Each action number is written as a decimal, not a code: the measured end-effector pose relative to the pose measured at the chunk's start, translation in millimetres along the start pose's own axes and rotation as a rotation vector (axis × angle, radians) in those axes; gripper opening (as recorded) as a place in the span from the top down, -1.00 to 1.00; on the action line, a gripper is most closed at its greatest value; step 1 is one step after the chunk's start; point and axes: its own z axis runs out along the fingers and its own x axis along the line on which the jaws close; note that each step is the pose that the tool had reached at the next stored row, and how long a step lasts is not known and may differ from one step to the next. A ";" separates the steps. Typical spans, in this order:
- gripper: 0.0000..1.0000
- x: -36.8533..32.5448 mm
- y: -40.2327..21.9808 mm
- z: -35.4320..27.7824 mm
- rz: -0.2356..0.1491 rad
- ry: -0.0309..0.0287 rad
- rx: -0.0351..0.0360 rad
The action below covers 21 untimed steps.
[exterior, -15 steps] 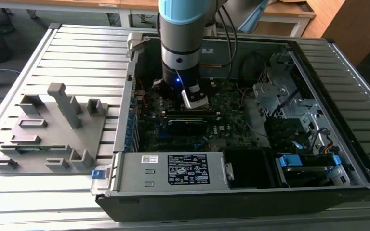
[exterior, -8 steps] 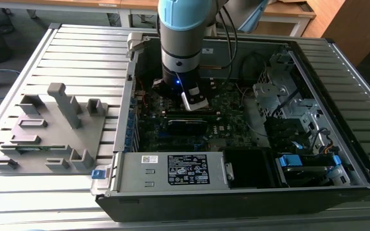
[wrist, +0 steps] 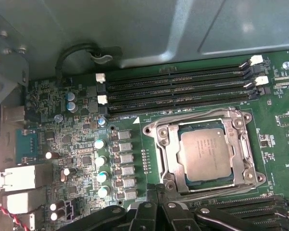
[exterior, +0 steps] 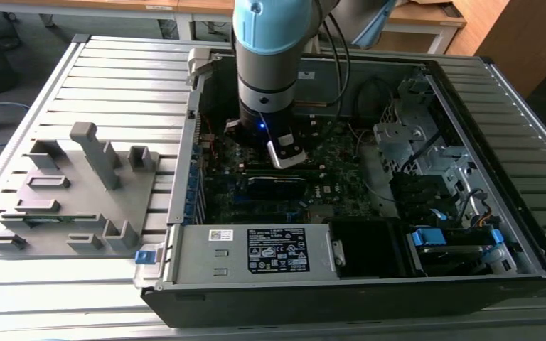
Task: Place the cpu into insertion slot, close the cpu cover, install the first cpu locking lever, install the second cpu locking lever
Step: 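Install the second cpu locking lever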
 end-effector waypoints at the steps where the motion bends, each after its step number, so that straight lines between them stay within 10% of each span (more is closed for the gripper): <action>1: 0.79 -0.1 -0.6 0.3 0.000 0.0004 -0.0039; 9: 0.79 0.8 -4.9 1.2 0.001 0.0036 -0.0230; 21: 0.79 3.5 -5.2 -0.6 0.001 0.0037 -0.0256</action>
